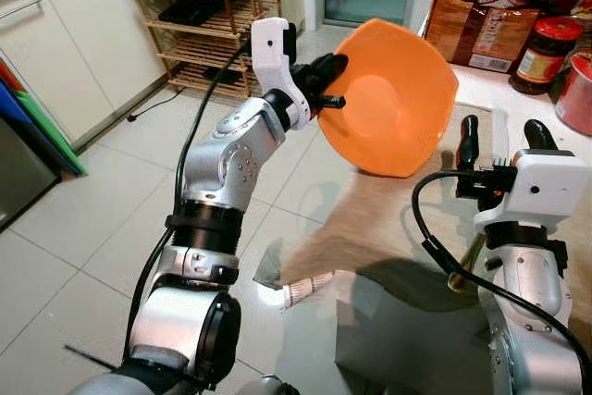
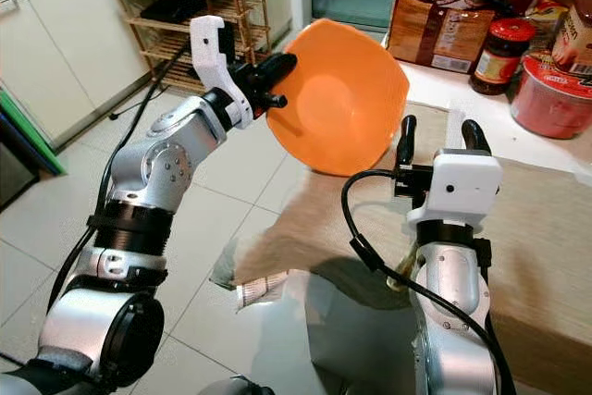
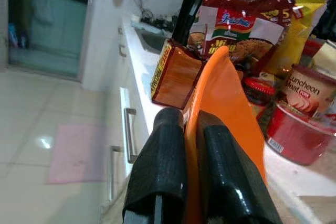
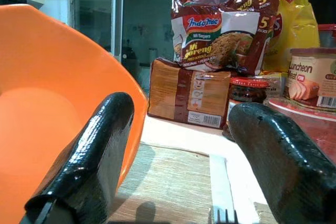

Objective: Setting the table

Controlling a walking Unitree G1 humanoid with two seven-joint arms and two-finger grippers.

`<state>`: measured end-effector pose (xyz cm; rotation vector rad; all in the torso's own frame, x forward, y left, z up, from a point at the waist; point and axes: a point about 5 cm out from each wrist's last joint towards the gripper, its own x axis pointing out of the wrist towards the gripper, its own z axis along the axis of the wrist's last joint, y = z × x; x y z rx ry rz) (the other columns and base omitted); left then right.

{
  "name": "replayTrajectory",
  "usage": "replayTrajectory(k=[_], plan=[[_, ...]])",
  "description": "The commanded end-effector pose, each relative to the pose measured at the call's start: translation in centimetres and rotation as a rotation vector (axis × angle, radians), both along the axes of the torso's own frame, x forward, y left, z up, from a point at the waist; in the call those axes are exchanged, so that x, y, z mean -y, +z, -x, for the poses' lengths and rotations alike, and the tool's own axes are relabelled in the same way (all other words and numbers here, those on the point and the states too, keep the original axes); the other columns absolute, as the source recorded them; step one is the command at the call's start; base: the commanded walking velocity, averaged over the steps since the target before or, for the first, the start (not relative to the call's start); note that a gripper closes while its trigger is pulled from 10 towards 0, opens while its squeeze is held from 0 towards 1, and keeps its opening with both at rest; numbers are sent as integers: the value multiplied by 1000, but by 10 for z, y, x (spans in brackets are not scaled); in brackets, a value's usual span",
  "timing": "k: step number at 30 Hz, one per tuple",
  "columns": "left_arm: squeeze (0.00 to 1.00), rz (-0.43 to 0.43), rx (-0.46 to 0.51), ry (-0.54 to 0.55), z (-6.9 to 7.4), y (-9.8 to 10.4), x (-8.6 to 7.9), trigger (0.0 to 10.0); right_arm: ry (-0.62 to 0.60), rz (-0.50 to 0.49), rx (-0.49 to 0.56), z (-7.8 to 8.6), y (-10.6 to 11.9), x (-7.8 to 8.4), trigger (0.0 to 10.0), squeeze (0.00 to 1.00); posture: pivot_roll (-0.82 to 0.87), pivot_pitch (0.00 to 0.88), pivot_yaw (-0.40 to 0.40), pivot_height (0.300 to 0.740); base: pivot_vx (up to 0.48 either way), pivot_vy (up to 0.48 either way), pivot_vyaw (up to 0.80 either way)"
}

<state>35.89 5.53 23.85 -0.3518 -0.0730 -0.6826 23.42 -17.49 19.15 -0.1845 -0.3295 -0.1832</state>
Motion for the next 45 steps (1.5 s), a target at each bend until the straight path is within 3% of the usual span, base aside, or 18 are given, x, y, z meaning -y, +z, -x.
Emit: replayTrajectory(k=[1, 6, 7, 10, 37, 45], plan=[[0, 20, 68, -2, 6, 12, 2, 0, 23, -13, -8, -2, -3, -4, 10000, 0, -85, 0, 108, 723, 0, 0, 0], [0, 3, 147, 67, 7, 17, -6, 0, 21, -13, -11, -2, -4, -4, 10000, 0, -85, 0, 109, 723, 0, 0, 0], [0, -28, 212, 93, 8, 21, -8, 0, 21, -13, -12, -2, -5, -4, 10000, 0, -83, 0, 108, 723, 0, 0, 0], [0, -43, 239, 84, 11, 21, -5, 0, 23, -11, -13, -2, -5, -4, 10000, 0, -82, 0, 108, 723, 0, 0, 0], [0, -42, 248, 81, 13, 15, 0, 0, 25, -17, -42, -3, -10, -3, 10000, 0, -86, 0, 100, 723, -257, 0, -29], [0, -34, 264, 83, 14, 16, 0, 0, 26, -6, -42, -3, -11, -3, 10000, 0, -86, 0, 95, 723, 0, 0, 0]])
